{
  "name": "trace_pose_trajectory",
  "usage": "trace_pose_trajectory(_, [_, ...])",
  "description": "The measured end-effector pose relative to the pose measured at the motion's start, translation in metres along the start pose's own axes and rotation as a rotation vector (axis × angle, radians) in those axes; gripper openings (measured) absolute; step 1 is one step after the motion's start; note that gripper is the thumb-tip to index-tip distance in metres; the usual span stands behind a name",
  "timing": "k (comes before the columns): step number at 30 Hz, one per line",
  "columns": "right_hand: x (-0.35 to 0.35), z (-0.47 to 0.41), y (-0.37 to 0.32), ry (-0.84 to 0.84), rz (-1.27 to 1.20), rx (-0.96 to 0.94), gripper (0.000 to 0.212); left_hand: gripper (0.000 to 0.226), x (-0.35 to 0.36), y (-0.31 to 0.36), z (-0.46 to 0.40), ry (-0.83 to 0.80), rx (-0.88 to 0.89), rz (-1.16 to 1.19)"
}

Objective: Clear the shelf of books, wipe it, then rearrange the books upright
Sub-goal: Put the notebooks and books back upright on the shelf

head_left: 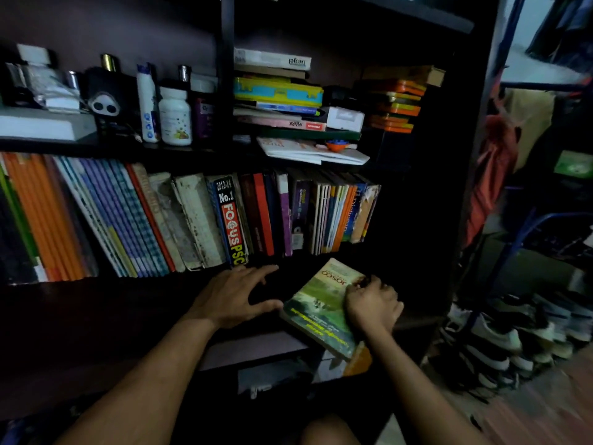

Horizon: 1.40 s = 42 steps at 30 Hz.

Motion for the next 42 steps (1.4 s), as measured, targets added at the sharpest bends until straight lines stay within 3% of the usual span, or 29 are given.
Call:
trace_pose_trajectory(6, [0.045,0.028,-0.055,-0.115,-0.034,-0.078,0.067,0.086,0.006,-0.006,-0.002,-0.037,0.021,0.045])
trace_pose_trajectory(9, [0.039,0.026,-0.058,-0.204,-0.116,-0.136,0.053,0.062,0.007,-0.013,-0.003,0.032,-0.008,0.104])
trace_pose_trajectory(11, [0.035,0.03,-0.053,-0.302,-0.077,-0.306,0.048,0.042,0.009,-0.023,-0.004,0.089,-0.071,0.192])
trace_pose_trajectory(14, [0.026,0.046,-0.039,-0.385,0.177,-0.623,0.063,0.03,0.008,-0.031,-0.005,0.156,-0.142,0.28])
trace_pose_trajectory(16, [0.018,0.049,-0.032,-0.378,0.277,-0.717,0.071,0.024,0.007,-0.033,-0.004,0.192,-0.171,0.294])
trace_pose_trajectory(22, [-0.001,0.046,-0.035,-0.235,0.378,-0.977,0.062,0.018,0.003,-0.036,-0.001,0.219,-0.223,0.444])
trace_pose_trajectory(26, [-0.004,0.051,-0.047,-0.133,0.418,-1.119,0.062,0.025,-0.007,-0.047,0.004,0.376,-0.274,0.657])
trace_pose_trajectory(31, [0.012,0.066,-0.055,-0.214,0.295,-1.099,0.073,0.039,-0.017,-0.055,0.012,0.514,-0.38,0.822])
trace_pose_trajectory(34, [0.02,0.067,-0.059,-0.26,0.191,-1.047,0.082,0.032,-0.019,-0.055,0.015,0.522,-0.419,0.834])
trace_pose_trajectory(37, [0.02,0.061,-0.063,-0.259,0.239,-1.03,0.104,0.019,-0.018,-0.049,0.014,0.509,-0.386,0.919])
trace_pose_trajectory(39, [0.02,0.06,-0.066,-0.228,0.271,-1.055,0.104,0.012,-0.017,-0.045,0.015,0.484,-0.353,0.885])
trace_pose_trajectory(42, [0.021,0.056,-0.068,-0.207,0.228,-1.042,0.097,0.038,-0.024,-0.038,0.018,0.557,-0.302,0.852])
Point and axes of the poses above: each hand's wrist, its own z-axis away from the middle knuckle, its own x-axis out of the palm, y = z × x, the point moved 5 cm from there along -z, towards the middle knuckle, and after that the axes turned 9 degrees about x, right-handed, at the moved point
